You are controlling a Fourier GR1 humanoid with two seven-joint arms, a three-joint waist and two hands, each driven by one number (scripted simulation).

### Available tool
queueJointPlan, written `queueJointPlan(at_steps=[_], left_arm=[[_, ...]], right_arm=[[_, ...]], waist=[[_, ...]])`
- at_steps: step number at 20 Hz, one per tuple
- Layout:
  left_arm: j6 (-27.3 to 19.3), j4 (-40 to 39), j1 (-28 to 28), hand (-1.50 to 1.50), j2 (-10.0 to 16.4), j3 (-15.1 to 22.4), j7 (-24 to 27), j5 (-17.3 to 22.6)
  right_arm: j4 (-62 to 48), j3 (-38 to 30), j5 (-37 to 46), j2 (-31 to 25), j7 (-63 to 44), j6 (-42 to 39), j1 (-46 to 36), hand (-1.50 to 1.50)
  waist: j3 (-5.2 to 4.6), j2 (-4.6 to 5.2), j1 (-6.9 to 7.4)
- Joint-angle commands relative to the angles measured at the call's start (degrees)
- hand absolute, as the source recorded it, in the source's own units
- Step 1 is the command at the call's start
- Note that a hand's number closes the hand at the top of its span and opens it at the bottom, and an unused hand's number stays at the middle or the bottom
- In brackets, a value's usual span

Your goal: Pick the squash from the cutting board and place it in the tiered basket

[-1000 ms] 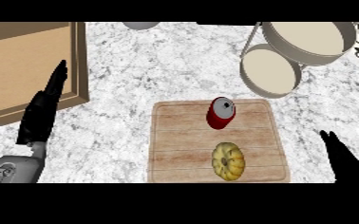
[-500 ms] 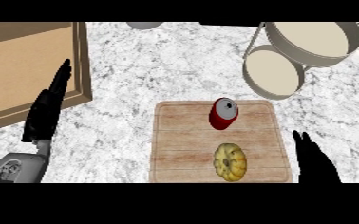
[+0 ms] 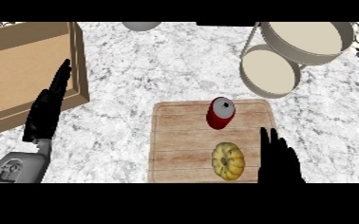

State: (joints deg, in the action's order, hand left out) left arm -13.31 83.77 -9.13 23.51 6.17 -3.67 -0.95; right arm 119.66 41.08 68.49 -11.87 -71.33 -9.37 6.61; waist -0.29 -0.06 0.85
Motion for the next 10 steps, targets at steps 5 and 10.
queueJointPlan(at_steps=[5, 10], left_arm=[[2.89, 0.56, 1.06, 0.0, 1.54, -1.37, -1.24, 1.8], [1.23, -3.17, 0.14, 0.0, -0.73, -0.85, 2.25, -0.09]], right_arm=[[-4.95, 1.66, 10.48, 11.56, -12.89, -15.12, -3.93, -1.5], [-9.58, 0.87, 10.45, 11.73, -12.88, -12.33, -5.78, -1.5]], waist=[[0.08, 0.0, -0.18], [0.12, 0.38, -0.7]])
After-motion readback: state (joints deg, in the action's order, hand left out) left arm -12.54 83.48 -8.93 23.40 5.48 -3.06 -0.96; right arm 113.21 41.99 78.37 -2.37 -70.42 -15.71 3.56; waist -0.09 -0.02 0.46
